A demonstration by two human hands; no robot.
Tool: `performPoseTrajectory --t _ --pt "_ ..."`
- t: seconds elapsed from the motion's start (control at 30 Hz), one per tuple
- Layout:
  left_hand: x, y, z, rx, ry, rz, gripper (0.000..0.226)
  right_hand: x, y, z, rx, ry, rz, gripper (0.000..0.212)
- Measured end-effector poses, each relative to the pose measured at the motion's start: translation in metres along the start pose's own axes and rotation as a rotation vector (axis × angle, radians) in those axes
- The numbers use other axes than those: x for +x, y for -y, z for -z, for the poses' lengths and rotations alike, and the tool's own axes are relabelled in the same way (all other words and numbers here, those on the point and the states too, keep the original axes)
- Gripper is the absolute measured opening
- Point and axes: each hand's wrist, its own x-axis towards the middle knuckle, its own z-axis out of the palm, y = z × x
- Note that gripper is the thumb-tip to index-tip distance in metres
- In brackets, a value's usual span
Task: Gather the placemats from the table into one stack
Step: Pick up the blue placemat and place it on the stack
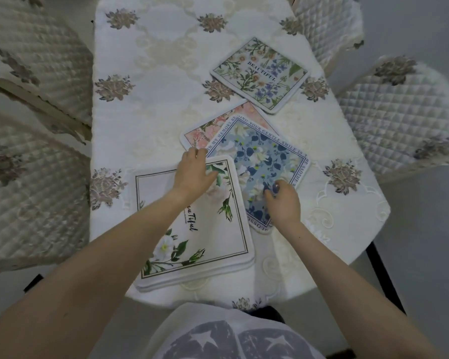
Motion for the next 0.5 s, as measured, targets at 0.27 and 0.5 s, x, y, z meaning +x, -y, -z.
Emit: performPoseTrajectory --t 0.27,0.5 --pt "0.065 -0.008 -0.018 0.034 0.159 0.005 0.064 0.019 -0.001 -0.006 -0.004 0.023 -0.335 0.059" --pt "0.096 -0.003 -0.025 0.122 0.283 0.204 0.065 0.028 -0.006 -0.011 -0.022 0.02 -0.44 0.07"
